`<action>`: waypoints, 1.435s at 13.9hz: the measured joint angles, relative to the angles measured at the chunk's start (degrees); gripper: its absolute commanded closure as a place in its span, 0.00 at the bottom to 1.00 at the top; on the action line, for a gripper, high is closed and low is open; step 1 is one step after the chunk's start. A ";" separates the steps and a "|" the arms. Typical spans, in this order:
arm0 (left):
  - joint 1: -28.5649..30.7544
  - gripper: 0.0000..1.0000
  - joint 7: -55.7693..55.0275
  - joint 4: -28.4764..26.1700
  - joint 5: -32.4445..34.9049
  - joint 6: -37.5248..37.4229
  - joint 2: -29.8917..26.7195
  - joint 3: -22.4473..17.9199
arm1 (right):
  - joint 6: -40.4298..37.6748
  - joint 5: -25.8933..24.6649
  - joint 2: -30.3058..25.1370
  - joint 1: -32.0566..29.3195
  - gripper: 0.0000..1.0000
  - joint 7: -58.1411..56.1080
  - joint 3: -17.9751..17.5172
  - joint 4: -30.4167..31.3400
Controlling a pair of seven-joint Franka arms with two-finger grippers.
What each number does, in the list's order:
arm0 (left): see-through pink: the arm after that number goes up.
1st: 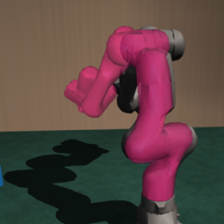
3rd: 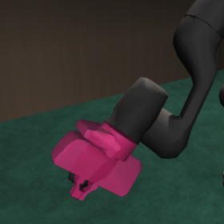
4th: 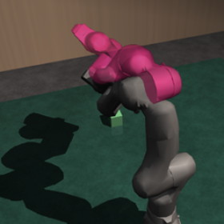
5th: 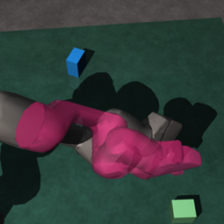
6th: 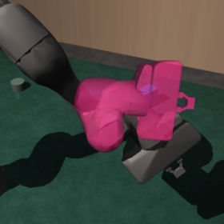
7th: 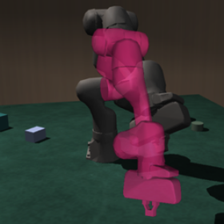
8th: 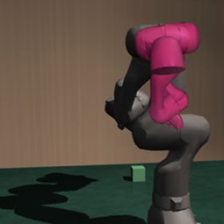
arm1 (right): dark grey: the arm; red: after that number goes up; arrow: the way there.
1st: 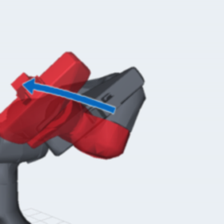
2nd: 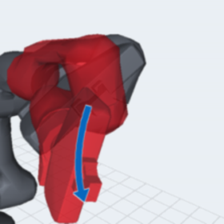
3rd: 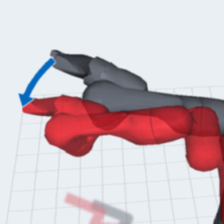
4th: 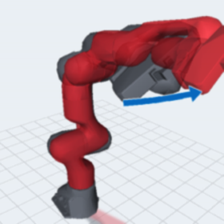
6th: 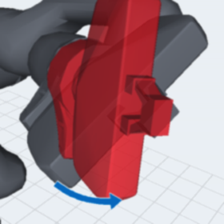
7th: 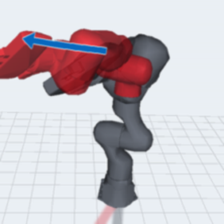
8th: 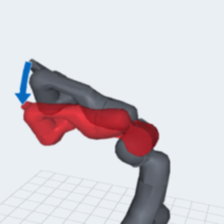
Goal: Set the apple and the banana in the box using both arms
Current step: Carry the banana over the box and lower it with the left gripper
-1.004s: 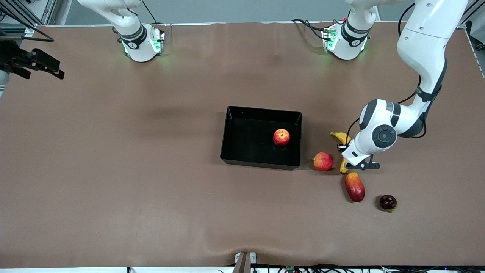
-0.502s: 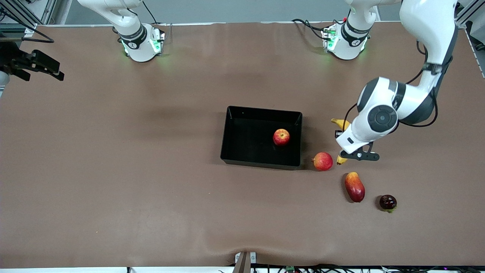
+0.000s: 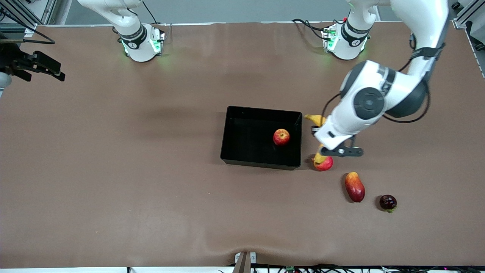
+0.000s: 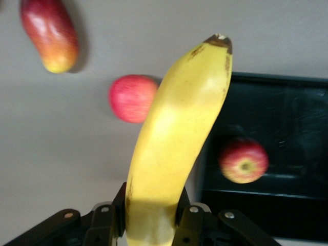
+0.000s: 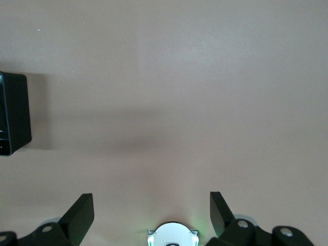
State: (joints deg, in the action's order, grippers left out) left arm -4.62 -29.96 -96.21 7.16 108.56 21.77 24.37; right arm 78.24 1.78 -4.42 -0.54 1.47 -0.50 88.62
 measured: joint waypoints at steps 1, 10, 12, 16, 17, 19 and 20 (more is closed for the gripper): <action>-1.96 1.00 -3.24 1.37 0.00 0.00 1.38 0.02 | 0.00 0.00 0.00 0.00 0.00 -0.01 0.00 0.04; -9.63 1.00 -8.25 7.59 2.81 0.53 9.71 -0.46 | -0.01 0.00 0.00 0.00 0.00 -0.04 0.00 0.17; -10.10 1.00 -8.25 7.58 3.03 1.09 10.63 -0.43 | -0.01 0.00 0.00 0.00 0.00 -0.05 0.00 0.18; -14.41 1.00 -10.87 7.59 3.07 6.77 13.94 -0.41 | -0.01 0.00 0.00 0.00 0.00 -0.05 0.00 0.19; -15.61 1.00 -11.80 7.60 3.11 8.02 14.96 -0.44 | -0.01 0.00 0.00 0.00 0.00 -0.06 0.00 0.20; -17.99 1.00 -12.92 7.62 3.15 10.44 16.95 -0.77 | -0.01 0.00 0.00 0.00 0.00 -0.06 0.00 0.20; -19.26 1.00 -13.06 7.64 3.16 11.92 17.86 -1.32 | -0.01 0.00 0.00 0.00 0.00 -0.06 0.00 0.20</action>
State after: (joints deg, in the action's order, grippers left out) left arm -23.89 -43.02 -88.57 10.32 120.48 39.63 23.05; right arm 78.23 1.78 -4.42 -0.54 1.41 -0.50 88.82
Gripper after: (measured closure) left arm 0.617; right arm 0.000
